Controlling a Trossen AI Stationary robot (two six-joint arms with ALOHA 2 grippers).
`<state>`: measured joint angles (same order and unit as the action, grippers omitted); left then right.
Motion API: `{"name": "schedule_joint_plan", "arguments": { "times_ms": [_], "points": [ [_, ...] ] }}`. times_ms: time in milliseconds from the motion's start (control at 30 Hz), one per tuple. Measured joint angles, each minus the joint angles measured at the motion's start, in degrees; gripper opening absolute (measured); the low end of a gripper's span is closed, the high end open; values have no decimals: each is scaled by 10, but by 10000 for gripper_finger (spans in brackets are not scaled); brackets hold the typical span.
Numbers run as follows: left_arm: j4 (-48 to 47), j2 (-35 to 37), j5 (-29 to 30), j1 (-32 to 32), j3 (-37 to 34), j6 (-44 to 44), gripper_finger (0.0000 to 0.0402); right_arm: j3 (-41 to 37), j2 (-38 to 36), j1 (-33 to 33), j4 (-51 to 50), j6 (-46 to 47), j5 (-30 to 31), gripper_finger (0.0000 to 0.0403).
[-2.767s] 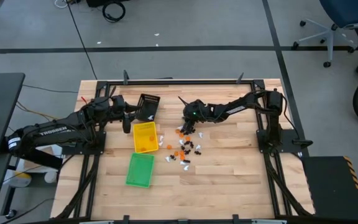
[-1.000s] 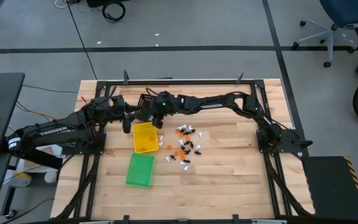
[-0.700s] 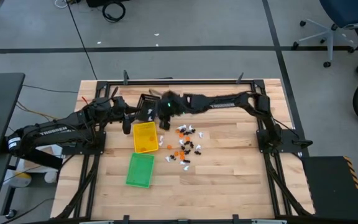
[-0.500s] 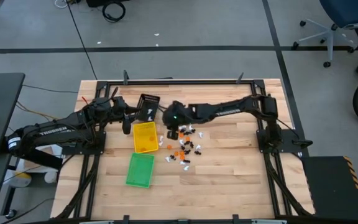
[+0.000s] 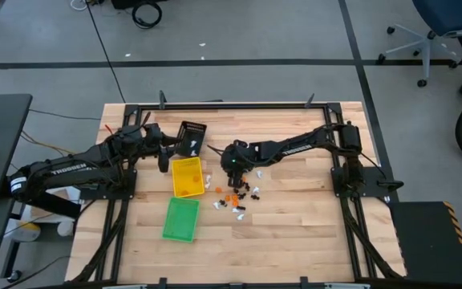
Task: Sort Halloween decoration
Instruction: Put the orange pumpkin toy into the yellow basket
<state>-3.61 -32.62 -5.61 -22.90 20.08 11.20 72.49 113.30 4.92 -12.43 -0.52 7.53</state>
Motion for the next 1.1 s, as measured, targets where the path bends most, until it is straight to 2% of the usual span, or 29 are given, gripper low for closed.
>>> {"name": "schedule_joint_plan", "arguments": {
  "times_ms": [167, 400, 833, 1100],
  "points": [
    [0, 0, 0, 0, 0, 1, 142, -1, 16, 2, 0, -19, -1, 209],
    [-5, 0, 0, 1, 0, 2, 142, 2, 46, 1, 14, -30, 3, 190],
    [-4, 0, 0, 3, 0, 2, 142, 1, 43, 4, 3, -36, 0, 110],
    [-5, 0, 0, 2, 0, 2, 142, 32, 46, -4, 0, -44, 22, 110]
  ]
}}
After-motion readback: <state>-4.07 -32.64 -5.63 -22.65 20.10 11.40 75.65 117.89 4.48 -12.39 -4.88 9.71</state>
